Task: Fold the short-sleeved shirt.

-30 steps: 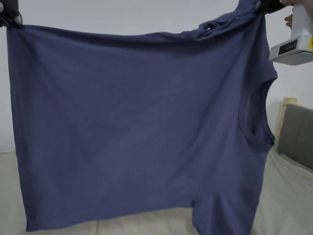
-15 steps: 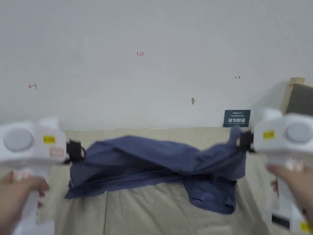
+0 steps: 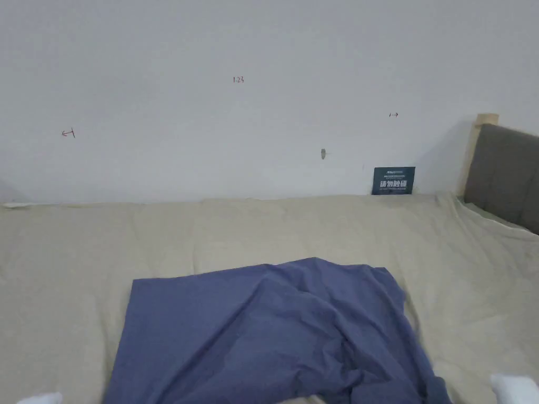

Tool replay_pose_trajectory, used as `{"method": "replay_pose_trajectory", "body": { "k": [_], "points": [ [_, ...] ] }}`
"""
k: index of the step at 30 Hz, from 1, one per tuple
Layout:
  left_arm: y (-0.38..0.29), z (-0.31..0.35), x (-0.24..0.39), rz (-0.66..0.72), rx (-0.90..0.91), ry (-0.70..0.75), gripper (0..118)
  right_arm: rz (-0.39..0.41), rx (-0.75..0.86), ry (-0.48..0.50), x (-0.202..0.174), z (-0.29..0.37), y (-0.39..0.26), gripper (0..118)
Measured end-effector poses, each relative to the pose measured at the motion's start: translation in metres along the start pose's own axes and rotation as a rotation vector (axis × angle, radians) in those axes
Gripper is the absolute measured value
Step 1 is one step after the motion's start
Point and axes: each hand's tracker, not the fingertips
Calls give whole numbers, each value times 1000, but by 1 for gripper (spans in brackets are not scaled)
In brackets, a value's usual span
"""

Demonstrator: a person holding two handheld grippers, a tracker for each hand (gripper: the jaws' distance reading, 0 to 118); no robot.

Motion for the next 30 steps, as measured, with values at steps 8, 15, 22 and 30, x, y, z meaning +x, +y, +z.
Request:
{"method": "replay_pose_trajectory", "body": {
  "k": [8,15,22,30],
  "points": [
    [-24,90,-9,13,64,8,9,-3,-16,10,13,81,-25,3],
    [-49,94,-13,-20,-27,51,9,15,-82,5,17,83,-54,3],
    [-49,57,-12,37,-47,62,9,2,-105,-34,22,55,-60,3],
    [-50,43,-15,23,-66,66,10,30,-184,-74,21,39,-65,3]
  ]
}}
